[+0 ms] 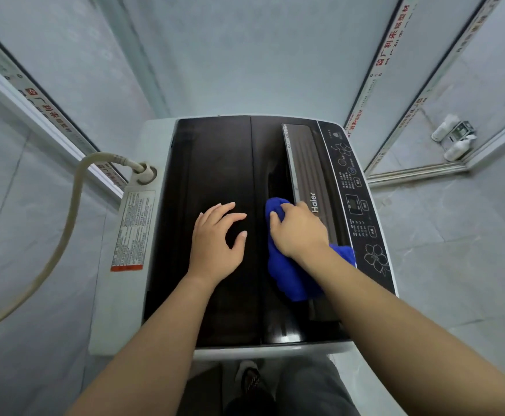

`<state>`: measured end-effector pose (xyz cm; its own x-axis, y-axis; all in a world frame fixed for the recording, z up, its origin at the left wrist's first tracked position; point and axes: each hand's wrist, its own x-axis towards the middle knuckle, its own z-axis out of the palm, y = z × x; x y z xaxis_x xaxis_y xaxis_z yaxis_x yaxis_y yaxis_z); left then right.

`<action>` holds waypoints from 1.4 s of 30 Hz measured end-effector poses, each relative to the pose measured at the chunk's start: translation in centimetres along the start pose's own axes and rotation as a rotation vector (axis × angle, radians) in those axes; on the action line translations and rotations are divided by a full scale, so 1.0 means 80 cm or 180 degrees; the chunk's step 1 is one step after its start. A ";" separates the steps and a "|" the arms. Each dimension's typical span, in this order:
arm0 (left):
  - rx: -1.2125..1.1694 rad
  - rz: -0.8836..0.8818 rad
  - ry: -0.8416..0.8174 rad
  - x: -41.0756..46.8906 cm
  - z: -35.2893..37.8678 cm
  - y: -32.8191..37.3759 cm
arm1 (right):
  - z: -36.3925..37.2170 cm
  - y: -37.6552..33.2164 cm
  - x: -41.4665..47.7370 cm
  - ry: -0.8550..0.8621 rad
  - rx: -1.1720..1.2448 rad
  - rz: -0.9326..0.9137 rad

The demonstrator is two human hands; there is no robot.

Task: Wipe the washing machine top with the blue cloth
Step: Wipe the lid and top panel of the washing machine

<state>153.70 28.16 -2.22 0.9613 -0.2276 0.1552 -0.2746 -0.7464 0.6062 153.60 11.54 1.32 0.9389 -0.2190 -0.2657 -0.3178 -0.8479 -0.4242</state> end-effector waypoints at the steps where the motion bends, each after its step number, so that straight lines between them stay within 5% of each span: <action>1: -0.0092 0.0046 -0.0102 -0.002 -0.004 0.001 | 0.000 0.006 -0.018 -0.0055 0.0020 -0.0029; 5: -0.0015 0.0283 -0.0497 -0.043 -0.011 0.012 | 0.002 0.029 -0.103 -0.0115 0.0058 -0.0204; 9: 0.0361 0.0285 -0.0230 -0.113 -0.003 0.020 | 0.020 0.046 -0.179 0.0162 -0.0140 -0.0418; 15: 0.0107 0.0257 -0.0032 -0.109 -0.003 0.017 | 0.030 0.020 -0.130 0.0285 0.0006 -0.0068; 25: -0.0143 0.0256 0.0042 -0.114 -0.010 0.011 | 0.068 0.042 -0.240 0.0382 -0.0367 -0.0847; 32: 0.0441 0.0290 -0.0118 -0.110 0.000 0.028 | 0.034 0.103 -0.185 0.0914 -0.0092 0.0430; 42: 0.0882 0.0506 -0.0469 -0.070 0.046 0.068 | 0.044 0.120 -0.204 0.0976 -0.0005 0.0307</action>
<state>146.76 23.05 -2.69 0.8981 -0.4272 0.1042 -0.4355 -0.8311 0.3457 134.80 8.71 -1.49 0.9007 -0.4333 -0.0313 -0.4072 -0.8170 -0.4084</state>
